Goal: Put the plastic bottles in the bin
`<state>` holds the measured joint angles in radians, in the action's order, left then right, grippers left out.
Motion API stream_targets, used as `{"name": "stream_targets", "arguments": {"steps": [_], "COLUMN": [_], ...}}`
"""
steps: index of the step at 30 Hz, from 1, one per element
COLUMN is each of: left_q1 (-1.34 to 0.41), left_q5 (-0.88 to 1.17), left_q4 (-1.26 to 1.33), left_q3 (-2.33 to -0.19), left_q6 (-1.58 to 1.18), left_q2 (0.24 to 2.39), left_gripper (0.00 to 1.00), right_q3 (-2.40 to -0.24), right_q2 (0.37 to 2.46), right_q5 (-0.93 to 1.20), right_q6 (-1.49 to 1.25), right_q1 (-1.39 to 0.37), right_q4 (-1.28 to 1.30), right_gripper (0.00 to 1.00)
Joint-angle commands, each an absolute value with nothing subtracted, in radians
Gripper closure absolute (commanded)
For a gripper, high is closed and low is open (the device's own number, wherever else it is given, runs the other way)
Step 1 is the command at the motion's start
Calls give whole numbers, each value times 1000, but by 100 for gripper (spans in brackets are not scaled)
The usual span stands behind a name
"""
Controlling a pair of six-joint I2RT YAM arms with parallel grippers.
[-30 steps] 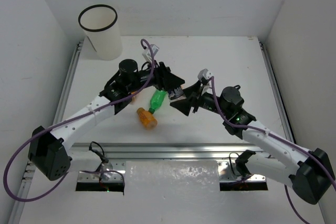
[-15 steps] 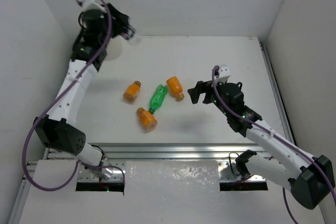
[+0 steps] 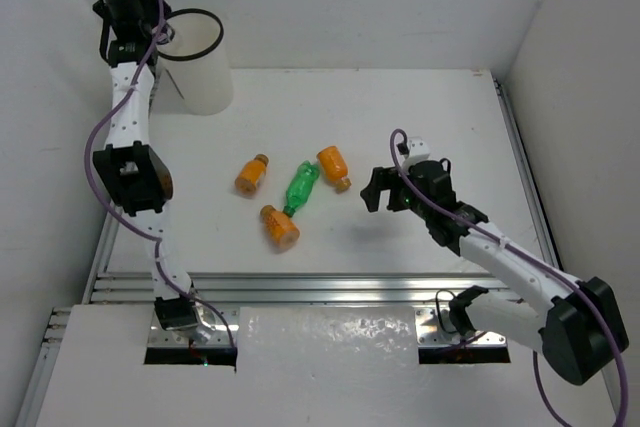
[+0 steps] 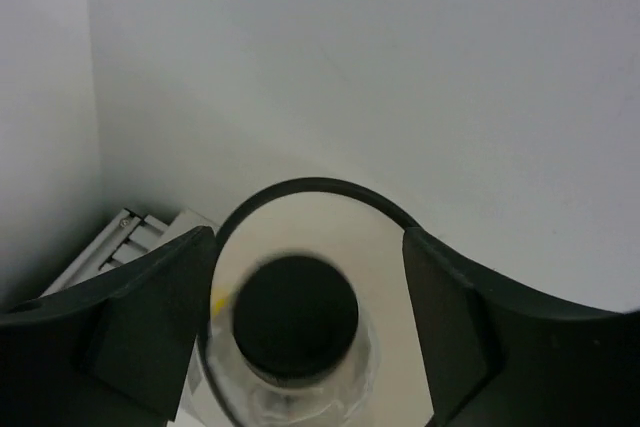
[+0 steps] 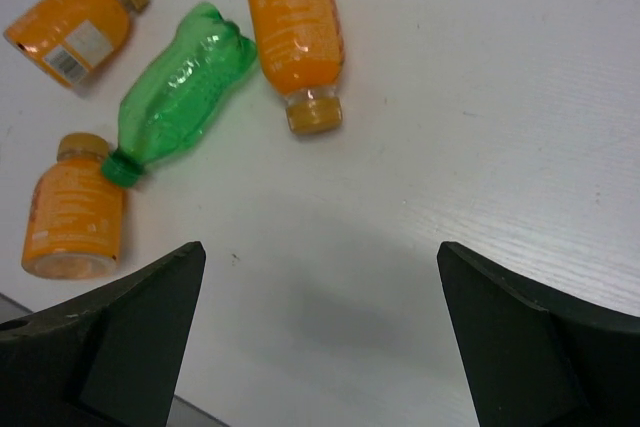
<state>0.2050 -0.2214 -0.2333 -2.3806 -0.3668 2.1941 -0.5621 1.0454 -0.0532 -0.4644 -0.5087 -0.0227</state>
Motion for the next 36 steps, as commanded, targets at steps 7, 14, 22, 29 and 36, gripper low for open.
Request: {"name": "stream_targets", "arguments": {"steps": [7, 14, 22, 29, 36], "left_q1": [203, 186, 143, -64, -326], "left_q5": [-26, -65, 170, 250, 431], "left_q4": [-84, -288, -140, -88, 73], "left_q3": [-2476, -2172, -1335, -988, -939], "left_q6": [-360, -448, -607, -541, -549], "left_q2": [2169, 1793, 1161, 996, 1129], "left_gripper": [0, 0, 0, 0, 0], "right_q3": [-779, -1061, -1235, -1138, -802], "right_q2": [1349, 1738, 1965, 1916, 1500], "right_q5": [95, 43, 204, 272, 435], "right_q6": [-362, -282, -201, -163, -332], "right_q1": [-477, -459, -453, -405, -390], "right_q4": [-54, -22, 6, -148, -355], "right_gripper": [1, 5, 20, 69, 82]}}
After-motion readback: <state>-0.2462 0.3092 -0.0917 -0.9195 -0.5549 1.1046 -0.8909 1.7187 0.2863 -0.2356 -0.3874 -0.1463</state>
